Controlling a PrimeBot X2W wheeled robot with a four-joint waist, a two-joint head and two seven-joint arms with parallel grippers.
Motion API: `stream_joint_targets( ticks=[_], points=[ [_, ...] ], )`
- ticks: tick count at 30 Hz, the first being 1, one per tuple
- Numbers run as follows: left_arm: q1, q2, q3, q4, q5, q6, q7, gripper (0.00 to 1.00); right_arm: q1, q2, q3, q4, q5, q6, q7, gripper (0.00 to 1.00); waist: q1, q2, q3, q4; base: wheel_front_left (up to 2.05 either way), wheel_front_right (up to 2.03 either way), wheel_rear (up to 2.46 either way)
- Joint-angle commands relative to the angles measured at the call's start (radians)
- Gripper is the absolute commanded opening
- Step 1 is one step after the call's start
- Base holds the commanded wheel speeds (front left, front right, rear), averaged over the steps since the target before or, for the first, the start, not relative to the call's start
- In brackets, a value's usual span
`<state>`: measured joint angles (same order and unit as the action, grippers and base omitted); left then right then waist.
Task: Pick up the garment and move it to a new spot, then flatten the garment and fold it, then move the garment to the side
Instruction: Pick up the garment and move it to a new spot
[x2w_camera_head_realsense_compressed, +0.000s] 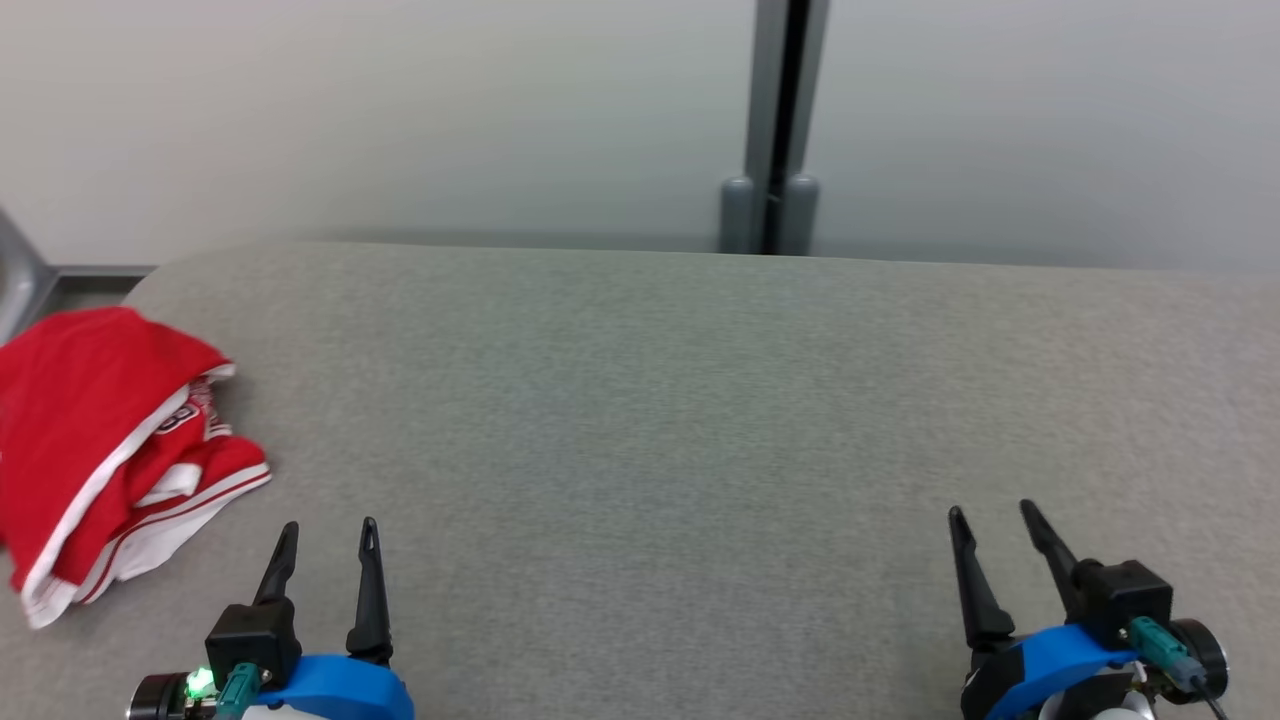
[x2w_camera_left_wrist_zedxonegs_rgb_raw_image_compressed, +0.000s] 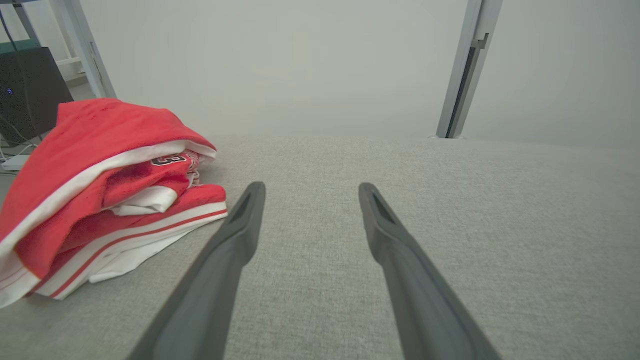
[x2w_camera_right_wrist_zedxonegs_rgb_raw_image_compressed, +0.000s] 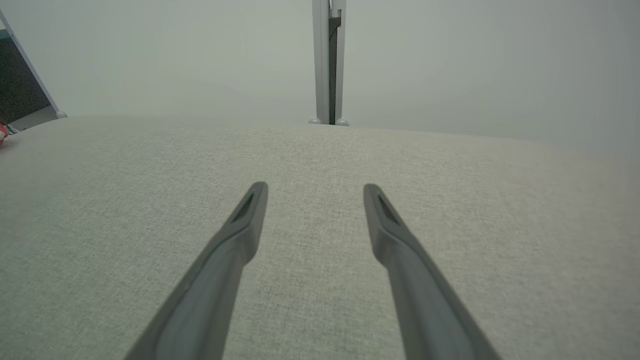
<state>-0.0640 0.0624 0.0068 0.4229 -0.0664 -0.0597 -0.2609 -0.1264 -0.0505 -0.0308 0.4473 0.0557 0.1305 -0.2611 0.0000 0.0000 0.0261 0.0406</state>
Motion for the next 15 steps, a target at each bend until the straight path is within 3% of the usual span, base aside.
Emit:
stream_joint_targets(
  ticks=[1,15],
  points=[
    [-0.01,0.002,0.005,0.0,0.009,0.001,-0.006,1.0,0.012,-0.001,0.007,0.001,-0.008,0.0,-0.006,1.0,0.0,0.0,0.019,0.033,0.0,0.0,0.0],
    [0.067,-0.006,0.079,0.012,0.0,0.003,-0.005,1.0,-0.004,-0.002,0.145,0.018,0.014,0.0,-0.005,1.0,0.0,0.0,0.04,0.379,0.0,0.0,0.0]
  ],
)
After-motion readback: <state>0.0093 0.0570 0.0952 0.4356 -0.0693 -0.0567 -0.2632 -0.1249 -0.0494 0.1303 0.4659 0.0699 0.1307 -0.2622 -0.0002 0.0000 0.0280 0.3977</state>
